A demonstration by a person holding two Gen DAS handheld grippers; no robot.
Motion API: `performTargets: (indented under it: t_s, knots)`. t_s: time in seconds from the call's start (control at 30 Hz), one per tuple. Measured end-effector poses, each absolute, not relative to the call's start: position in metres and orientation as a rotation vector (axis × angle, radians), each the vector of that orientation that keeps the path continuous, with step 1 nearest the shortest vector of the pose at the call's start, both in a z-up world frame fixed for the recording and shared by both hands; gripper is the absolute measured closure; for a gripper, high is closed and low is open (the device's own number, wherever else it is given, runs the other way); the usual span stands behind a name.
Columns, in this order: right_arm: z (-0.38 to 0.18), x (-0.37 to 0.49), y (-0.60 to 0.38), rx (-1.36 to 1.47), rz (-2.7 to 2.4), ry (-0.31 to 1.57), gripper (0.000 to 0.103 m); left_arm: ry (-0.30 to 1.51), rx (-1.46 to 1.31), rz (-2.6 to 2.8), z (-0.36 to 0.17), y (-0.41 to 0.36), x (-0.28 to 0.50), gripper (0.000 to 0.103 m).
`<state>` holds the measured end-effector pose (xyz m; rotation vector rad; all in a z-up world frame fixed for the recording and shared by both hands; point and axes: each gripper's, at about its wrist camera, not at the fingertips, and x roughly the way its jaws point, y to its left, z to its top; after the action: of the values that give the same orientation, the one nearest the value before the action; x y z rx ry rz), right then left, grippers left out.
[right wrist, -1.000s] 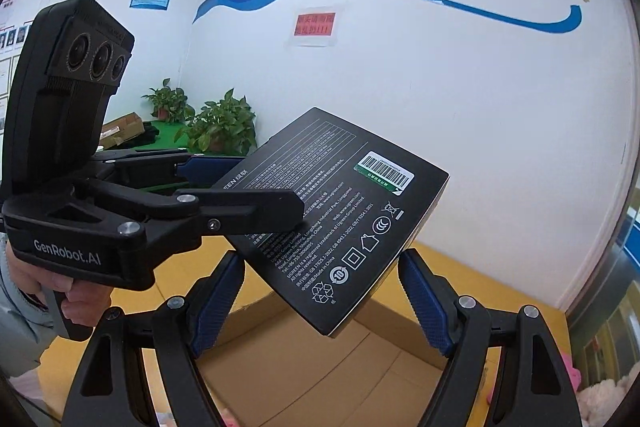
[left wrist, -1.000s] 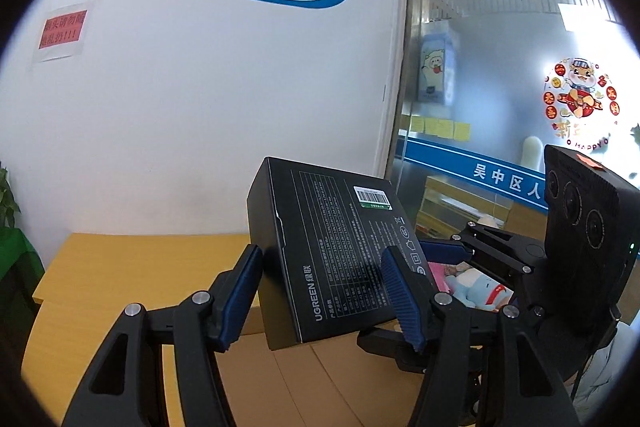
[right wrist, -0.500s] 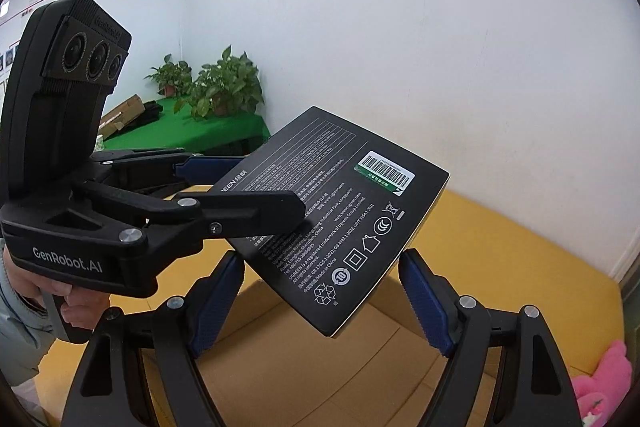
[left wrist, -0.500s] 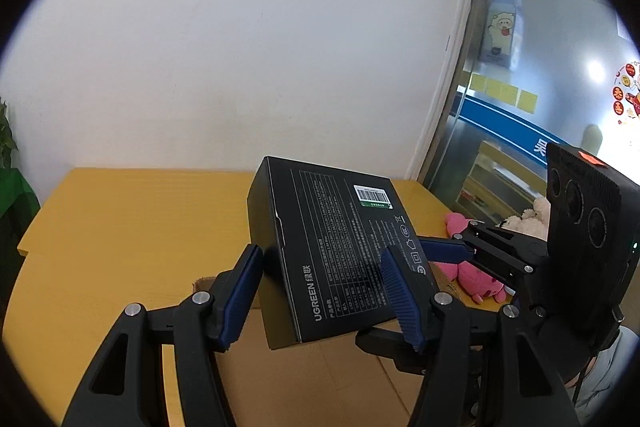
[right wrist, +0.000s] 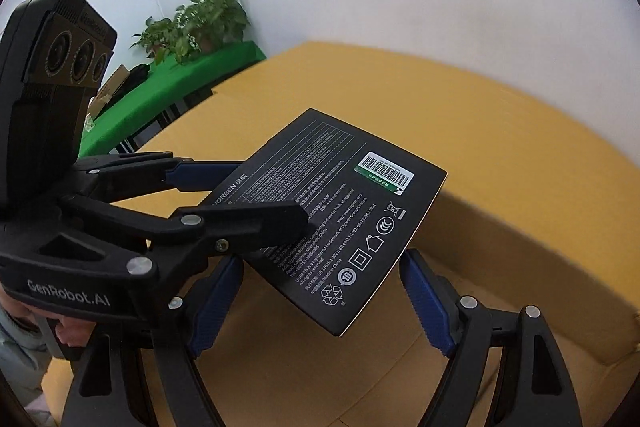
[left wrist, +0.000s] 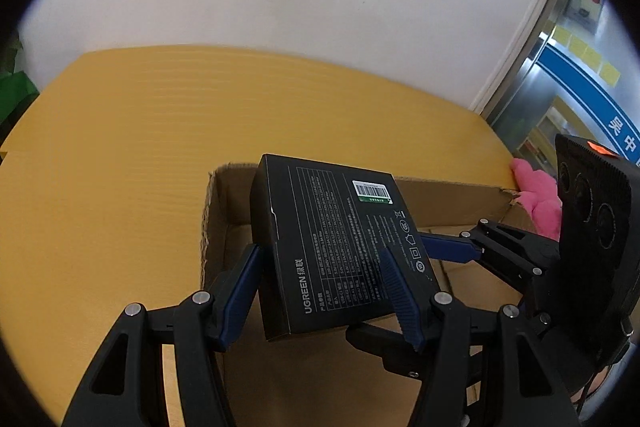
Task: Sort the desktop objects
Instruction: 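Lower the black box into the cardboard box and open both tools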
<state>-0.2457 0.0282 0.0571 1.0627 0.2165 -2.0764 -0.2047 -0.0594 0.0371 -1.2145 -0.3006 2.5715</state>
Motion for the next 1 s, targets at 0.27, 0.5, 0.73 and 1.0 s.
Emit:
performTargets:
  t_s: [0.27,0.5,0.73,1.0]
  knots:
    - [0.018,-0.257,0.027,1.174,-2.035,0.172,0.024,-0.272,-1.377,2.529,0.024,-0.065,-0.210,0.045]
    - [0.003,-0.263,0.018,1.259,-2.000,0.157,0.016,-0.313,-1.378,2.529,0.044,-0.080,-0.195,0.044]
    - [0.034,-0.243,0.036,1.226,-2.063,0.167,0.016,-0.199,-1.211,2.705,0.108,-0.102,-0.138,0.044]
    - [0.146,-0.114,0.101,0.876,-2.320,0.225,0.000,-0.043,-0.820,2.795,0.185,-0.091,-0.020,0.033]
